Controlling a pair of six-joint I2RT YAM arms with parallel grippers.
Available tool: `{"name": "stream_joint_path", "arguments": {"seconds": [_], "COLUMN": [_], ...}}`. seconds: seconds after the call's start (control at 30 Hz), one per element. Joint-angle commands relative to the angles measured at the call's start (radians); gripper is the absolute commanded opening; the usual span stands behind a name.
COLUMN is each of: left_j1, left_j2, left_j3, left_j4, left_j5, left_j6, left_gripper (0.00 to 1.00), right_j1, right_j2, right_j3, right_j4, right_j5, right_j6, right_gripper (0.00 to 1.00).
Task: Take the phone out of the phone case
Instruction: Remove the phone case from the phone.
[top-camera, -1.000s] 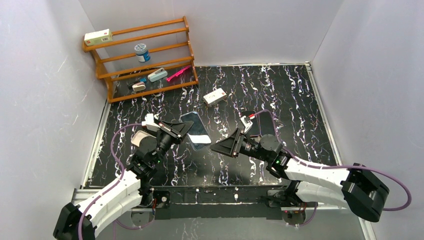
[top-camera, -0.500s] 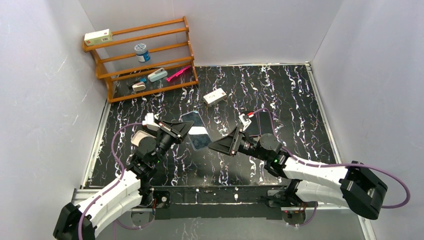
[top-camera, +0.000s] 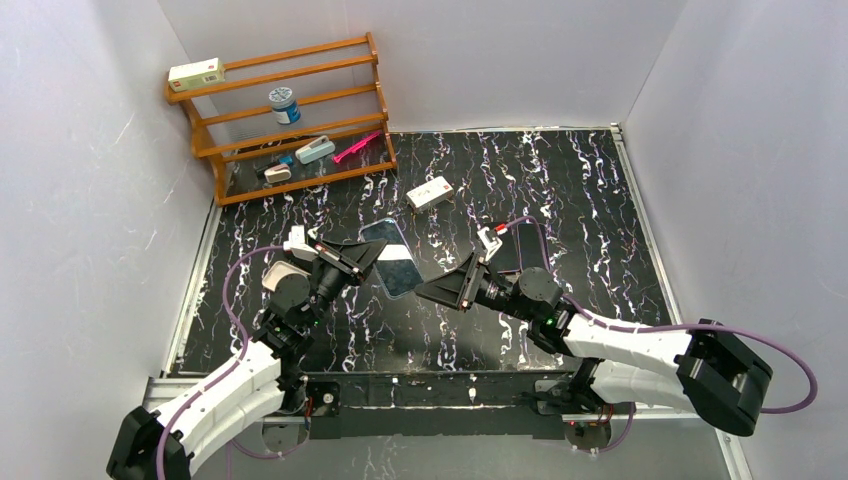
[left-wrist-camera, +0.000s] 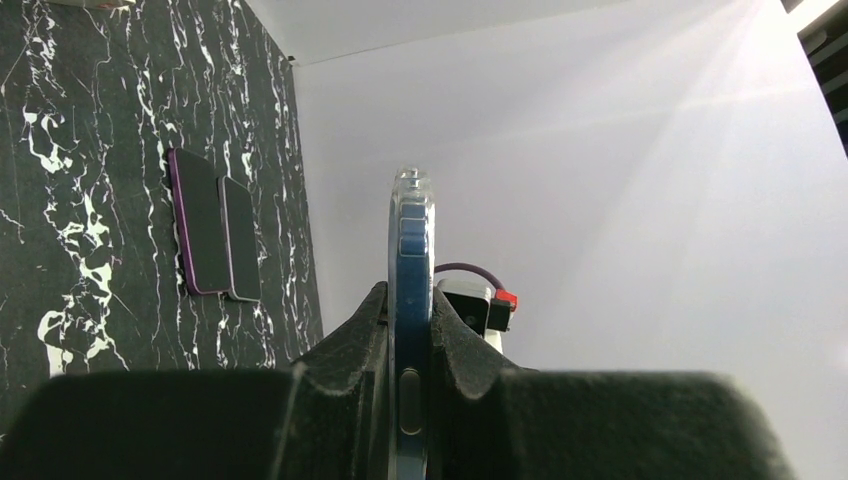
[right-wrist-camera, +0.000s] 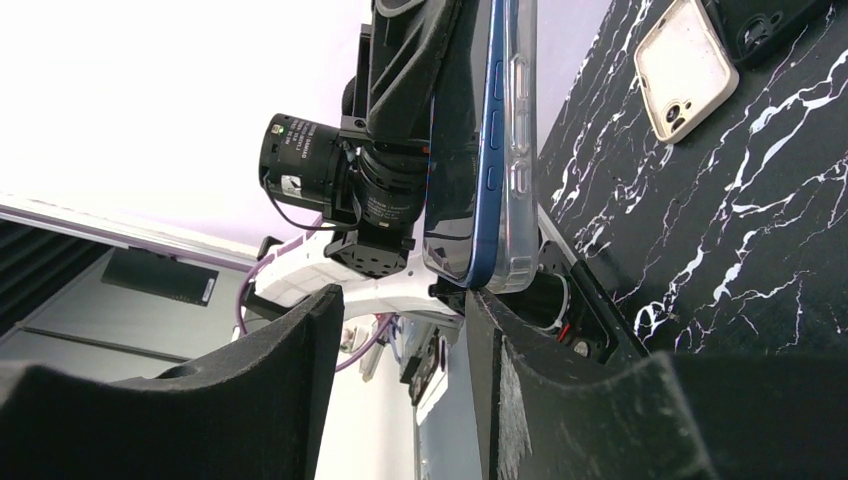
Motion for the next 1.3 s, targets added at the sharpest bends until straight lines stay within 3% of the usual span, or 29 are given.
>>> {"name": "stream_joint_path", "arguments": {"seconds": [0.0,0.6,0.77,0.87,1.07,1.27], "left_j1": [-0.001,-0.045,-0.049,-0.050,-0.050,-0.049], "left_j2": [-0.021,0.032,0.029,0.021,0.042,0.060], "left_j3": [0.013,0.025,0.008,-0.005,-0.043,-0.073], "left_j4": [0.102,0.208,0.219,0.219,0.217,0.213], "left_j5": [0.042,0.150,0.152,0.145,0.136,0.120], "left_j6": [-0.033,-0.048,-0.036,-0.011,0.050,0.094], "left_gripper": [0.00,0.00,0.00,0.01,0.36,0.58], "right_j1": [0.002,0.003,0.000,-0.001,-0.010,-0.023], "right_j2": [0.006,0.092,0.134,0.132,0.066,-0.024], "right_j3": [0.034,0.085,0.123,0.121,0.064,0.051], "right_j4": [0.062,0.060,0.120,0.122,0.120,0.041], "right_j5": [0.036,0.157,0.125,0.115,0.152,0.183], "right_j6": [0.011,-0.001,-0.013,-0.011,0.002,-0.026], "right_gripper": [0.56,0.54,0.43,0.30,0.01,0.01]}}
